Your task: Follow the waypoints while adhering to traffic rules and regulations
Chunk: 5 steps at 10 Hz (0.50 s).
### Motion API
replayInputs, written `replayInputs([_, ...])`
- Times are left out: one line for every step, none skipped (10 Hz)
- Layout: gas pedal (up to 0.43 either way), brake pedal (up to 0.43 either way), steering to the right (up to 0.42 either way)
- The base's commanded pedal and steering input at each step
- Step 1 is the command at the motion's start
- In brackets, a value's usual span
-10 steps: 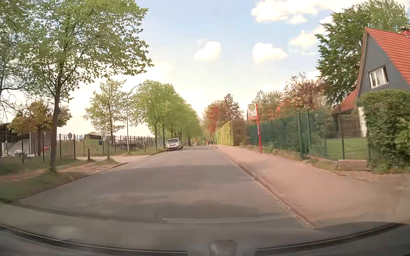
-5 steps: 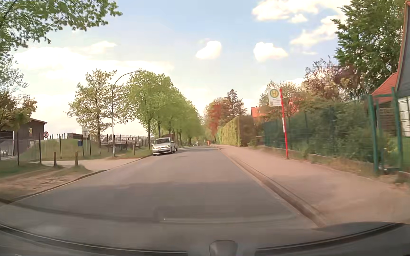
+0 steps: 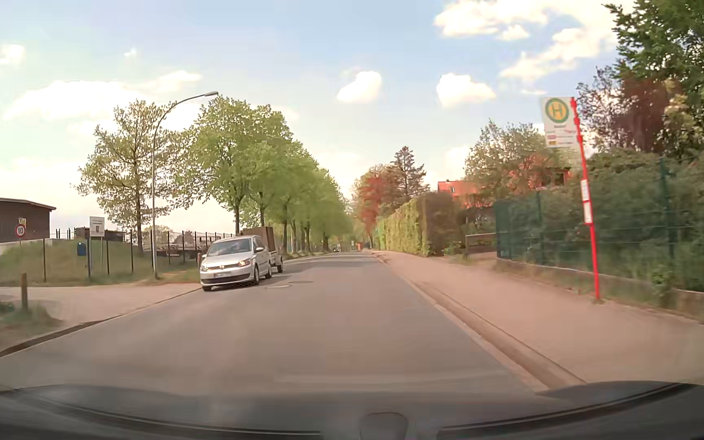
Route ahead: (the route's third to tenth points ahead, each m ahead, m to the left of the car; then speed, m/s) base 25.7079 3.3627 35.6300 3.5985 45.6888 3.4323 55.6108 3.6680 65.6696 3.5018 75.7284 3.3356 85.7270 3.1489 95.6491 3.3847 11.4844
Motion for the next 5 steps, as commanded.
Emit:
replayInputs([0.118, 0.000, -0.005])
replayInputs([0.118, 0.000, -0.005])
replayInputs([0.118, 0.000, -0.005])
replayInputs([0.118, 0.000, -0.005])
replayInputs([0.118, 0.000, -0.006])
